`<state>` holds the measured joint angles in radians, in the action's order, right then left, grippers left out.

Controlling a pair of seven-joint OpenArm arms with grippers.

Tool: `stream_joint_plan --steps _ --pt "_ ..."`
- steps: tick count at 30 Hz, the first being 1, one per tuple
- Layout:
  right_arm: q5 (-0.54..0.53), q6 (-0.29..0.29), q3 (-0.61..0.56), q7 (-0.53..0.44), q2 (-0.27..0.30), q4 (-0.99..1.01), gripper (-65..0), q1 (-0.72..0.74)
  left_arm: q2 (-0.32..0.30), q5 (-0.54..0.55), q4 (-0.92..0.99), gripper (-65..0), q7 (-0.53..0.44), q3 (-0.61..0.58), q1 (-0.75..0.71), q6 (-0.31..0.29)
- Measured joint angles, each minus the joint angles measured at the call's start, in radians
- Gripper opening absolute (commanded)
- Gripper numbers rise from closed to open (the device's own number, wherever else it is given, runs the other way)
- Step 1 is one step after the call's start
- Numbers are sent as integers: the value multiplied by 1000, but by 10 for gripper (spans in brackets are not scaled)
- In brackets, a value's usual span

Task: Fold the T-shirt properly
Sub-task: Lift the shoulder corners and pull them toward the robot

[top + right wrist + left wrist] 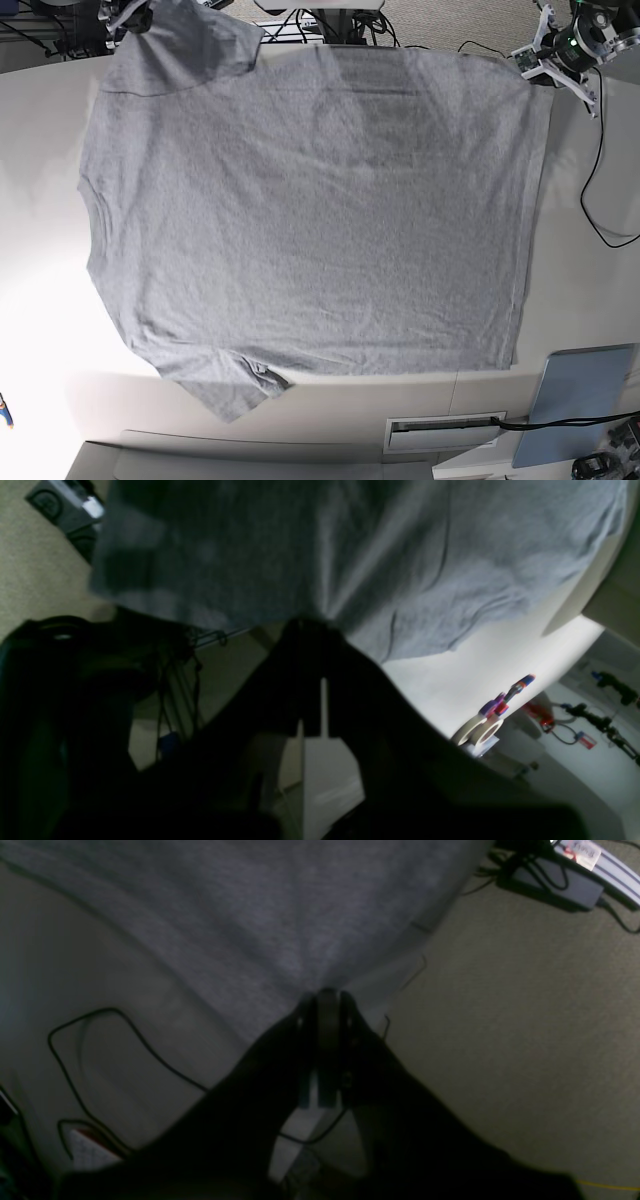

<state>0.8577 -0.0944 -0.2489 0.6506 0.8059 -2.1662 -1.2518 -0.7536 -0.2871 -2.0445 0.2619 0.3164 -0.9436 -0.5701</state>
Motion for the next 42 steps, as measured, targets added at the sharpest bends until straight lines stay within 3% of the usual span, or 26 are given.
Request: stream_joint_plan --steps 4,8,13,15,21,24,27,35,42 --pt "43 31 0 0 3 0 -650 -45 0 -7 -9 -650 0 6 -20 -1" --pt "119 111 1 1 3 0 -650 -44 0 -7 -11 -650 0 6 -14 23" --pt "137 196 49 17 3 0 -650 11 0 -7 -11 -650 27 6 36 54" --pt "134 197 75 20 2 0 -650 47 3 3 -11 -650 31 6 56 55" --pt "24 184 88 -46 -7 0 -650 181 71 39 10 -650 35 8 142 191" --pt "-39 168 87 -77 -7 1 -650 266 117 119 44 -650 37 5 179 180" --pt "-99 123 85 -102 -9 2 -650 355 151 127 75 -650 38 4 227 166" --pt "-264 84 85 -159 -11 2 -650 532 172 164 130 -650 34 4 353 166" --pt "-335 69 79 -204 -14 31 -650 627 195 177 212 -650 34 3 446 170"
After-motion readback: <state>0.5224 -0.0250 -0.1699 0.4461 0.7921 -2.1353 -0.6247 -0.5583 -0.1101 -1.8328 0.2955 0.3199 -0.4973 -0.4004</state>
